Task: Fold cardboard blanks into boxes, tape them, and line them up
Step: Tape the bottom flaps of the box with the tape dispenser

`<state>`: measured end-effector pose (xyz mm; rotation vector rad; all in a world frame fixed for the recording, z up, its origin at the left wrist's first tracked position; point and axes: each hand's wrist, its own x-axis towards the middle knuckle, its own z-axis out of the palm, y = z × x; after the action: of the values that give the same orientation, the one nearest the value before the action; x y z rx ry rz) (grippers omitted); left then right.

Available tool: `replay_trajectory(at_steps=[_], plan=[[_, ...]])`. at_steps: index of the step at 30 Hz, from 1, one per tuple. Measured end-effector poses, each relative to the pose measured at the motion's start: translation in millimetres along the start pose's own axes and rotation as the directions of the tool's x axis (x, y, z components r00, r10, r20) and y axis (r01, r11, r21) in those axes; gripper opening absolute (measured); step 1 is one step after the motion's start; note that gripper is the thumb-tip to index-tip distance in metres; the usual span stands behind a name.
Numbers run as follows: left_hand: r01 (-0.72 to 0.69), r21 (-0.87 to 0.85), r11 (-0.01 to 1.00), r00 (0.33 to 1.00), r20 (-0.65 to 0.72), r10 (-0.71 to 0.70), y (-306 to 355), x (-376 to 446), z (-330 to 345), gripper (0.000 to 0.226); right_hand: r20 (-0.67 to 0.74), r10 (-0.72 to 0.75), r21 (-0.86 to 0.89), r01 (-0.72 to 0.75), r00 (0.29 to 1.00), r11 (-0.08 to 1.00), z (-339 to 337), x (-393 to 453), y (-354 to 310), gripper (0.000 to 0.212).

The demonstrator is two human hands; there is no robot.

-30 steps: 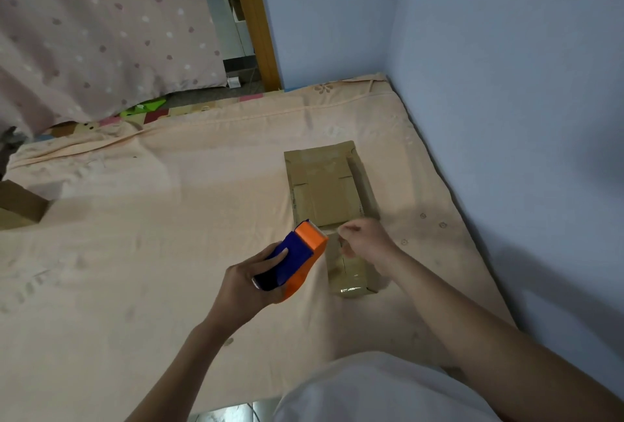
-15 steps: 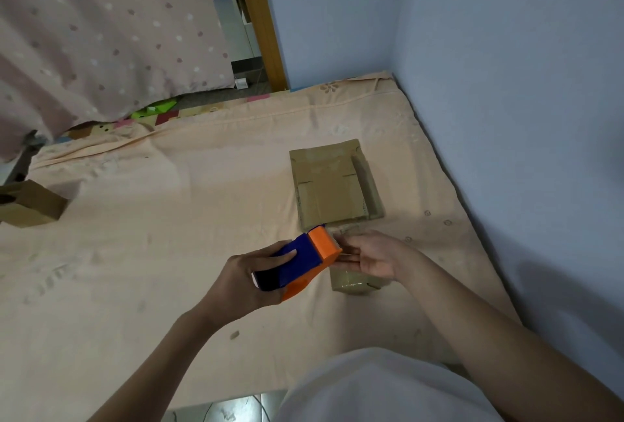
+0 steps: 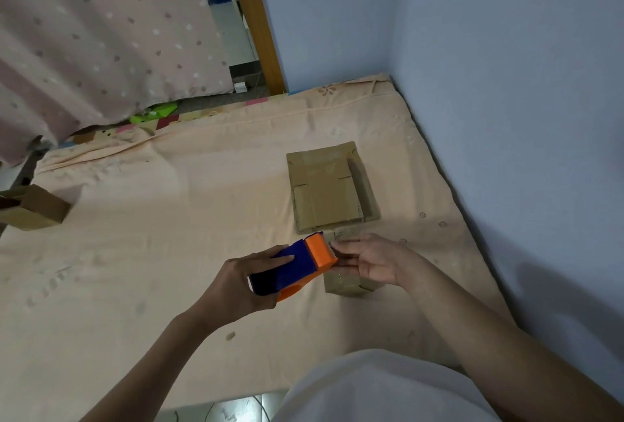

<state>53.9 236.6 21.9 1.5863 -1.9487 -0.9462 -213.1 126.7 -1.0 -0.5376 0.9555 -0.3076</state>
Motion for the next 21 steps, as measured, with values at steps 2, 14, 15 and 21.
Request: replay_trajectory(at_steps=[2,14,15,21], plan=[[-0.006,0.008,1.000,1.000,0.014,0.006,1.8,1.0,0.3,0.076,-0.027,0.002,-0.010,-0.002,1.000,1.000,-2.1,3.0,1.7,0.029],[-0.056,0.070,0.996,0.998,0.047,0.053,22.9,6.2,7.9,0.064,-0.271,0.023,-0.105,-0.053,0.962,0.993,-4.4,6.8,13.5,0.016],[-0.059,0.070,0.996,0.997,0.047,0.056,23.9,6.5,8.6,0.063,-0.279,0.026,-0.097,-0.055,0.960,0.994,-5.1,6.3,13.9,0.017],[-0.037,0.055,0.998,0.997,0.074,0.033,20.7,2.1,12.4,0.060,-0.287,0.019,-0.139,-0.061,0.958,0.988,-0.9,0.8,17.7,0.014]])
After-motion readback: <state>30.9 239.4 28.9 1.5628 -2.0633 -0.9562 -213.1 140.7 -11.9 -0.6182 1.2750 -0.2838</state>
